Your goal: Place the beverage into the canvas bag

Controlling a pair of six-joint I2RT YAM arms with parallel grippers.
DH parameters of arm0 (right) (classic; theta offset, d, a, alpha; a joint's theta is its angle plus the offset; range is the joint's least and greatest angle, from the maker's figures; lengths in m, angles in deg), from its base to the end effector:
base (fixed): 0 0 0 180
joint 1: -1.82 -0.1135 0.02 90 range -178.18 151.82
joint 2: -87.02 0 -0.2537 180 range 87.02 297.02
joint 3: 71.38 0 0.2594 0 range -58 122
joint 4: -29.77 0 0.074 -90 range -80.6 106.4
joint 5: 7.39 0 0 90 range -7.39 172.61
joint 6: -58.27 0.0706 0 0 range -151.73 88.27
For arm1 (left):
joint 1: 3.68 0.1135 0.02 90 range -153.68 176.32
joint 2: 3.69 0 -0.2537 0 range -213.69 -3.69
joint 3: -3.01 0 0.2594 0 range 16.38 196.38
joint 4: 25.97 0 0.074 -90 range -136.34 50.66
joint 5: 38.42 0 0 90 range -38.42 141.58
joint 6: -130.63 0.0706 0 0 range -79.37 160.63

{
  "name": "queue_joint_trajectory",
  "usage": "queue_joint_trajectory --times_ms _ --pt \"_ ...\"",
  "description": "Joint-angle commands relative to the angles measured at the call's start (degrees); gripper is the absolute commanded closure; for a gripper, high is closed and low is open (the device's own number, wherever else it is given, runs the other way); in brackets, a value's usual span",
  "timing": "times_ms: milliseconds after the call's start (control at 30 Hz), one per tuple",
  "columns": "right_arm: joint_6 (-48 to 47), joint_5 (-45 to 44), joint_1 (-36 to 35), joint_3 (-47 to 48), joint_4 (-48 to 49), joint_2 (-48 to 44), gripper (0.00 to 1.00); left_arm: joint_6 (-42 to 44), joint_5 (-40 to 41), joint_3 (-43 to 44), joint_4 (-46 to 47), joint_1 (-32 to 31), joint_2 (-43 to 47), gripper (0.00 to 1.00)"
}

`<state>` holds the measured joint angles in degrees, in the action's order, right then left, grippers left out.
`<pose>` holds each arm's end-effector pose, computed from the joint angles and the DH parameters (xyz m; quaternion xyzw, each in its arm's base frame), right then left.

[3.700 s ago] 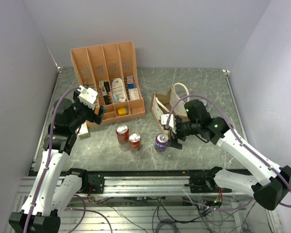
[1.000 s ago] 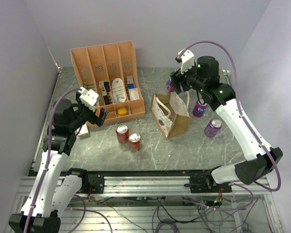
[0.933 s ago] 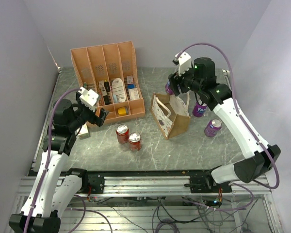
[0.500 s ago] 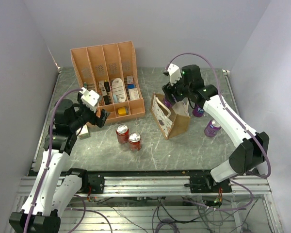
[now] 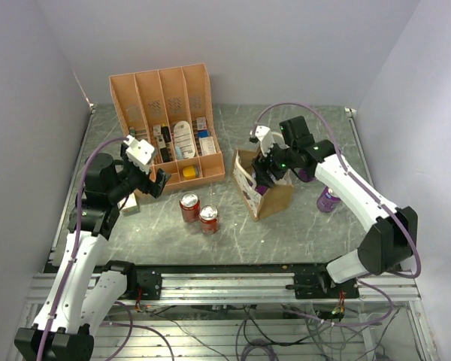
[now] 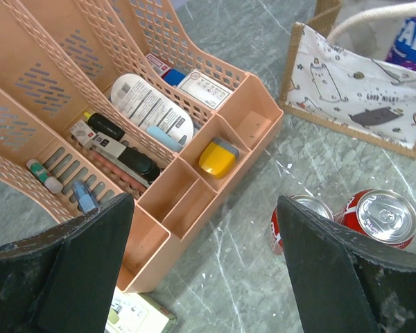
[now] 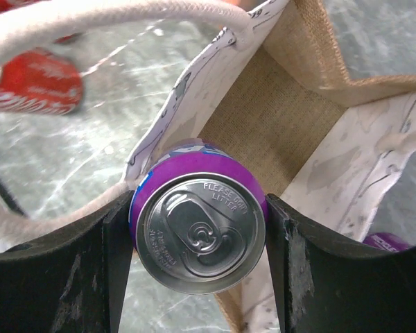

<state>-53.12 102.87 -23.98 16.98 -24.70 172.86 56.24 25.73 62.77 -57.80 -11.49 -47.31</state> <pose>0.3019 0.1731 0.2675 -0.4250 0.8299 0.1785 0.3143 0.2117 -0.0601 0.3234 0.2899 0.7332 -0.1378 0.5994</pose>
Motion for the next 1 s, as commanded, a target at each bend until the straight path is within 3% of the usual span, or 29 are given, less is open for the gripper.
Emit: queue_joint_trajectory --times_ms 0,167,367,533,700,800,967 --pt "-6.6 11.3 -0.8 -0.4 -5.7 -5.0 0.83 0.4 -1.8 -0.3 2.2 0.6 -0.5 0.05" --pt "-8.5 11.2 -1.2 -3.0 -5.5 -8.6 0.83 0.3 -2.6 0.8 2.0 0.5 -2.5 0.05" --pt "-3.4 -4.6 -1.4 -1.7 3.6 -7.3 0.83 -0.6 -3.2 2.0 2.5 0.4 -4.7 0.05" --pt "-3.2 -6.2 -3.3 1.2 4.2 -2.4 0.83 1.4 -4.1 3.2 1.8 -0.3 -5.7 0.05" --pt "-1.4 -6.8 -4.2 -0.3 7.5 -1.5 0.84 4.5 -8.2 11.7 -2.0 -3.0 -12.2 0.05" --pt "0.7 -5.4 -4.2 -2.8 11.1 -2.9 0.85 6.5 -13.2 15.0 -3.3 -6.1 -17.2 0.05" --pt "2.8 -3.6 -4.0 -6.0 14.8 -4.4 0.86 17.4 -16.1 19.2 -7.0 -16.2 -24.9 0.05"
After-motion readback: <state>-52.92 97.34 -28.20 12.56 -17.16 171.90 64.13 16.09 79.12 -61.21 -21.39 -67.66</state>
